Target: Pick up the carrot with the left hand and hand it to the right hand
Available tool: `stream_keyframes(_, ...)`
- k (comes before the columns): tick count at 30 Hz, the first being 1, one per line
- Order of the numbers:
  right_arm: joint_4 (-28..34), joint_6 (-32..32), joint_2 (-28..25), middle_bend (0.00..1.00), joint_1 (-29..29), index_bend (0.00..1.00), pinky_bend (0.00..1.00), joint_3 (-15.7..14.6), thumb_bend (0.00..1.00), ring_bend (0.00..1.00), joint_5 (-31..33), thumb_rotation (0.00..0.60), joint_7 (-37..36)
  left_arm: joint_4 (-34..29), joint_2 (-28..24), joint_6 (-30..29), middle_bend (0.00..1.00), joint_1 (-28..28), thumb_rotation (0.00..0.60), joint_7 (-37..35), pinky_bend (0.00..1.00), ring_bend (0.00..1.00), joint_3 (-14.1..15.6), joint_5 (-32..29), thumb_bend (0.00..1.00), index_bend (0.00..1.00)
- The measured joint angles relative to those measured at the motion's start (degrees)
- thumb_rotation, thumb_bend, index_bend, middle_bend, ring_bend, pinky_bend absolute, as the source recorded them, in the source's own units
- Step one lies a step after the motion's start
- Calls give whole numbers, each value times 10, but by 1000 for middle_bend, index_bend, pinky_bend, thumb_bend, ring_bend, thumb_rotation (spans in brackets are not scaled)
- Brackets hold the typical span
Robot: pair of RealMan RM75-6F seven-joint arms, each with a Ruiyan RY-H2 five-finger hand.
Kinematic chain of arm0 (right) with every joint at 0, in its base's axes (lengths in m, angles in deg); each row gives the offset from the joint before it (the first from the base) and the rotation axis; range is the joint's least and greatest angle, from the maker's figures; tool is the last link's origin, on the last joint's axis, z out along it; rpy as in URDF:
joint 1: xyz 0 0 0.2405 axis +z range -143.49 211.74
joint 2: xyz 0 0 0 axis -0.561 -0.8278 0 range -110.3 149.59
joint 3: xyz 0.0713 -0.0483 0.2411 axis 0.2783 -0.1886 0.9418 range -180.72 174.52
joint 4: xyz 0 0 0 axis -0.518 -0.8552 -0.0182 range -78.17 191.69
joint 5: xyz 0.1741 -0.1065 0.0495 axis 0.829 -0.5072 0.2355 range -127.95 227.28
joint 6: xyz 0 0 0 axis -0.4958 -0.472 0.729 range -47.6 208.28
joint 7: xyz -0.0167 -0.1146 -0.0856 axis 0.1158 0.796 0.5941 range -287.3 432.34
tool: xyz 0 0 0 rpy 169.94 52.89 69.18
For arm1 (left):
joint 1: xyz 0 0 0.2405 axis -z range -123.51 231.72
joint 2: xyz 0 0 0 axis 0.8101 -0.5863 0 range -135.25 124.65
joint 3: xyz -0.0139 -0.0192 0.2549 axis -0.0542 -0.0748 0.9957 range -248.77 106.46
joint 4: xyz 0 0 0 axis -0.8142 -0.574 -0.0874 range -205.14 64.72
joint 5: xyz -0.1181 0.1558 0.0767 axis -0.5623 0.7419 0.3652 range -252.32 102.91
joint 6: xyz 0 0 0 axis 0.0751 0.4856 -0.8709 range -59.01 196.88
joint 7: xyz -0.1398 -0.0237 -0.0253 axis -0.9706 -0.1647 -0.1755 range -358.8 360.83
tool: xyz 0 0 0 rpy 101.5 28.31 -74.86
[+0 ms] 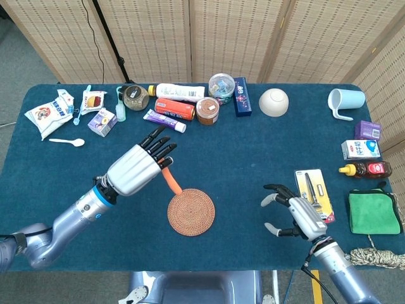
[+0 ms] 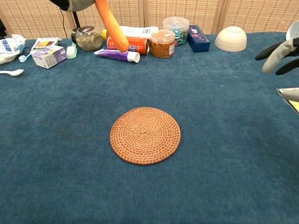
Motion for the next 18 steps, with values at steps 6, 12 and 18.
stream_keyframes(6,-7,55,12,169,40,391,149,10,306,105,15,600,-88,-12,9,6,248,10,600,19,55,168,-10,14,460,733)
stream_keyframes(12,-20,109,27,156,79,389,117,22,307,86,28,600,-190,-14,27,13,238,20,600,23,55,160,-14,25,459,731)
stream_keyframes(18,-44,160,51,149,119,388,95,36,306,79,37,600,-305,-12,55,28,229,33,600,31,55,154,-18,26,459,729)
